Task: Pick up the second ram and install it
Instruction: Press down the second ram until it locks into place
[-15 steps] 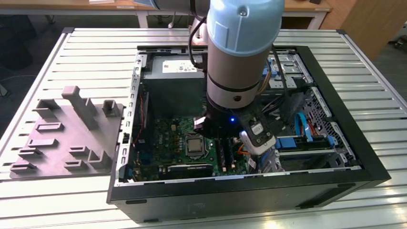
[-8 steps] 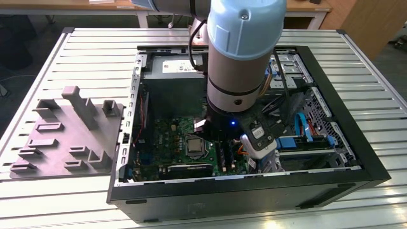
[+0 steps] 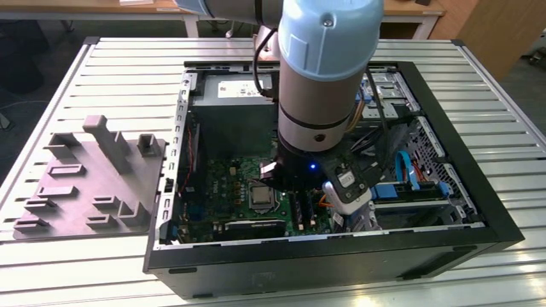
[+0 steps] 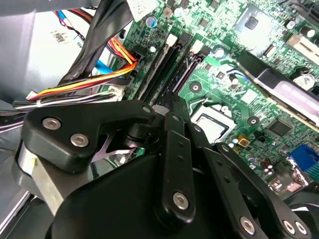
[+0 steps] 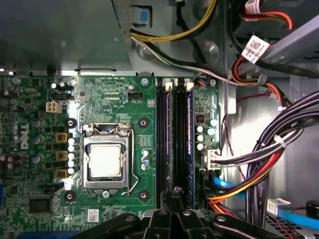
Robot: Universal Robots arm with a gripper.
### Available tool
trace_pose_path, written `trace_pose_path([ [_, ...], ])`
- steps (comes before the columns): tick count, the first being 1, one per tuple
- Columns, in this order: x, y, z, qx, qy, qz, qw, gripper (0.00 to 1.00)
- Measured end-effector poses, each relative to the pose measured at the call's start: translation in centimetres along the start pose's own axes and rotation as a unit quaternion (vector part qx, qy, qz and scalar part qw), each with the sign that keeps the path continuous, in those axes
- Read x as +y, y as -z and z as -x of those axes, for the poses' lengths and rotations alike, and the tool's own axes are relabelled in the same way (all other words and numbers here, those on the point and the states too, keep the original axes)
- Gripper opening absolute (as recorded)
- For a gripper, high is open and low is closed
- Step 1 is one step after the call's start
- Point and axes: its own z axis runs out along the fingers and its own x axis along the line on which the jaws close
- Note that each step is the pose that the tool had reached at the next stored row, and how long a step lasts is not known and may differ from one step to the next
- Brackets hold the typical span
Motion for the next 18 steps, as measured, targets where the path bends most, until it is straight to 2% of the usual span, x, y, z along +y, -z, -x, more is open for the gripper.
trace_pose_path([
  [18, -0.20, -0.72, 0.00, 0.0000, 0.000, -0.0010, 1.0000, 0.10],
])
